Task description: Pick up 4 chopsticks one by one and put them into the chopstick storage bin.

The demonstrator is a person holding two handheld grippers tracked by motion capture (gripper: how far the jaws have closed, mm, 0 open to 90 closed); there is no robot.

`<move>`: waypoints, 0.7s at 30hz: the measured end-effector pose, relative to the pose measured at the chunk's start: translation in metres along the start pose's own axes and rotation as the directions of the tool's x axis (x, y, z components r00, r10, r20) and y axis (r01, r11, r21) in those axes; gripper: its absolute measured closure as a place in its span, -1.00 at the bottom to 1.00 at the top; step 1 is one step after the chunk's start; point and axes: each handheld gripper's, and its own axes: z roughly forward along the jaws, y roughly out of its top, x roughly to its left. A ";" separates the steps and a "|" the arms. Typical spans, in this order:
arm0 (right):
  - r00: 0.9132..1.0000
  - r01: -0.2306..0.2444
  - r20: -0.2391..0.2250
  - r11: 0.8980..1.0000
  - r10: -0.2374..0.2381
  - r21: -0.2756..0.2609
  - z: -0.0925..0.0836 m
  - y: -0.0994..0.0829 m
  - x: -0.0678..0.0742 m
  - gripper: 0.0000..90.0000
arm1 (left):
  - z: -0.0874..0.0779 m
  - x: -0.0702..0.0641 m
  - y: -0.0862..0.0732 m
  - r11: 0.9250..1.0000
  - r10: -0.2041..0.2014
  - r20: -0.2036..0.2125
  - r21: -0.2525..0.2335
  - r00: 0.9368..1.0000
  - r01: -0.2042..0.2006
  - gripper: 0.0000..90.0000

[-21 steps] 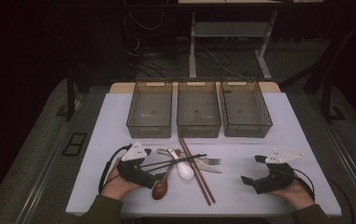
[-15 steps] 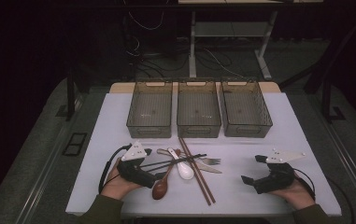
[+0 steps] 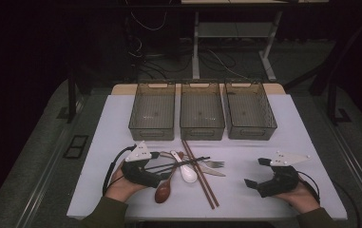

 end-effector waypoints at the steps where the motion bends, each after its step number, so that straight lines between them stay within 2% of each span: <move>1: 1.000 0.001 0.000 1.000 -0.001 0.001 0.000 0.000 0.000 -0.94 | 0.001 0.000 0.001 1.000 -0.003 0.002 -0.002 1.000 0.003 -0.62; 11: 1.000 0.004 -0.008 1.000 -0.004 0.001 0.001 0.000 0.000 -0.94 | 0.010 0.004 0.010 1.000 0.006 0.012 -0.012 1.000 -0.006 -0.29; 21: 1.000 0.001 -0.008 1.000 -0.001 0.001 0.001 0.000 -0.001 -0.94 | 0.024 0.011 0.015 0.999 0.008 0.034 0.034 0.999 -0.009 0.08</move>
